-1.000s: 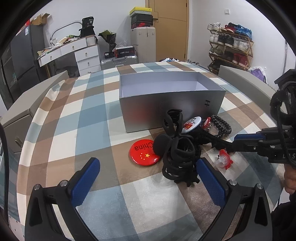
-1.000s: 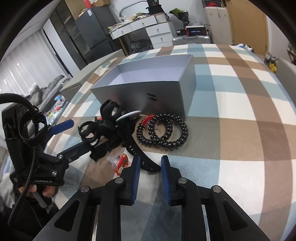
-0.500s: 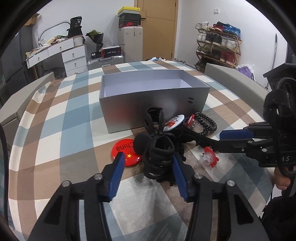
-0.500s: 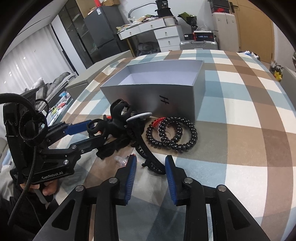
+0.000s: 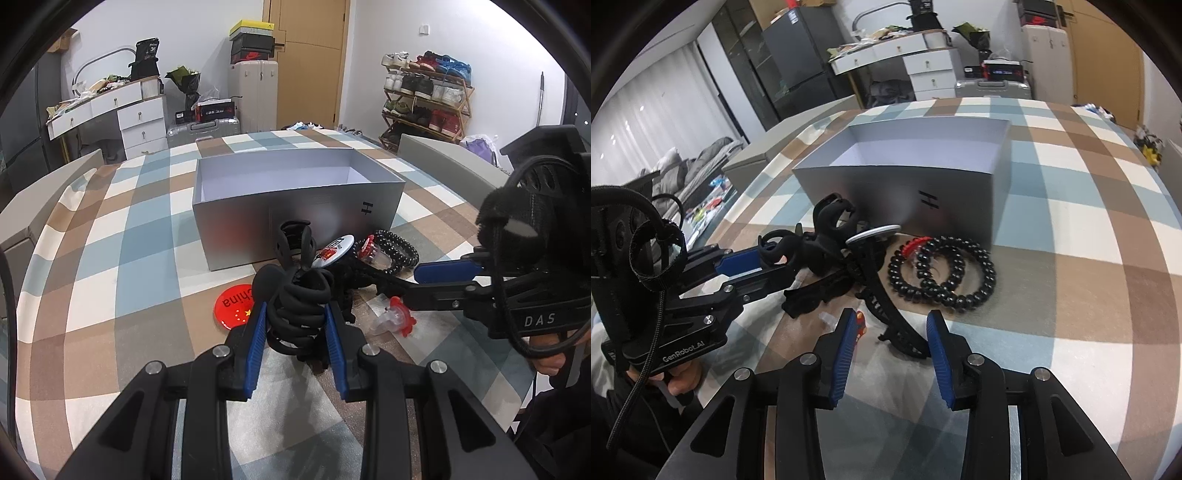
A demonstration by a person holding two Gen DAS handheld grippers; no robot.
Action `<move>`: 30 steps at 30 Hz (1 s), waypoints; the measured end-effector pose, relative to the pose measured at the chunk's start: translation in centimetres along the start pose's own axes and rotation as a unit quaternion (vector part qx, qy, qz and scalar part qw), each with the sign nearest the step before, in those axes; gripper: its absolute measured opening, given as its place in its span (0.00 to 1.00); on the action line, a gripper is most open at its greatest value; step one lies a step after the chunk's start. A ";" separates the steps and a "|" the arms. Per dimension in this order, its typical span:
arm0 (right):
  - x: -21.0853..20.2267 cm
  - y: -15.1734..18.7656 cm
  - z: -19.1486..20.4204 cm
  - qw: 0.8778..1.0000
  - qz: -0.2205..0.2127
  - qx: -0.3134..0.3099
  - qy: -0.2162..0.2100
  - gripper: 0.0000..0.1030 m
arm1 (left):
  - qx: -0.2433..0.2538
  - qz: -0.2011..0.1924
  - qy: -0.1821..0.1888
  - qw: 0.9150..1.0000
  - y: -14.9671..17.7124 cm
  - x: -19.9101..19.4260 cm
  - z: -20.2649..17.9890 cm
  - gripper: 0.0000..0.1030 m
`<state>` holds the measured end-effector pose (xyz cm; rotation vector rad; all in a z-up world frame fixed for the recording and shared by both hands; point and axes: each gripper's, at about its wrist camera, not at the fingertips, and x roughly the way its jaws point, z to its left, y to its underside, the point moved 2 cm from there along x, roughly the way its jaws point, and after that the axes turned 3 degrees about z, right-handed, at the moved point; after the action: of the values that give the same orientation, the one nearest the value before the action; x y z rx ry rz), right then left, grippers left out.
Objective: Organize jewelry
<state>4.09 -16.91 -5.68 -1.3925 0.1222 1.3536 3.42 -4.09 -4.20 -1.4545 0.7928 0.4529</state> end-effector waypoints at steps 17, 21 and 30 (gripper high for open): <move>0.9 -0.9 0.5 0.997 0.008 0.034 -0.069 0.00 | -0.023 -0.025 0.016 0.999 -0.3 -0.6 0.9 0.25; -0.1 -0.6 0.5 0.997 -0.005 0.033 -0.067 0.00 | -0.022 -0.032 0.017 0.999 -0.3 -0.8 0.9 0.25; 1.9 -1.4 0.2 0.993 0.018 0.064 -0.095 0.17 | -0.033 -0.030 0.022 0.999 -0.3 -0.7 1.5 0.25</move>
<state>5.59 -15.12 -6.17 -1.1533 0.1067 1.4747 3.42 -2.54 -3.57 -1.5497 0.7722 0.4056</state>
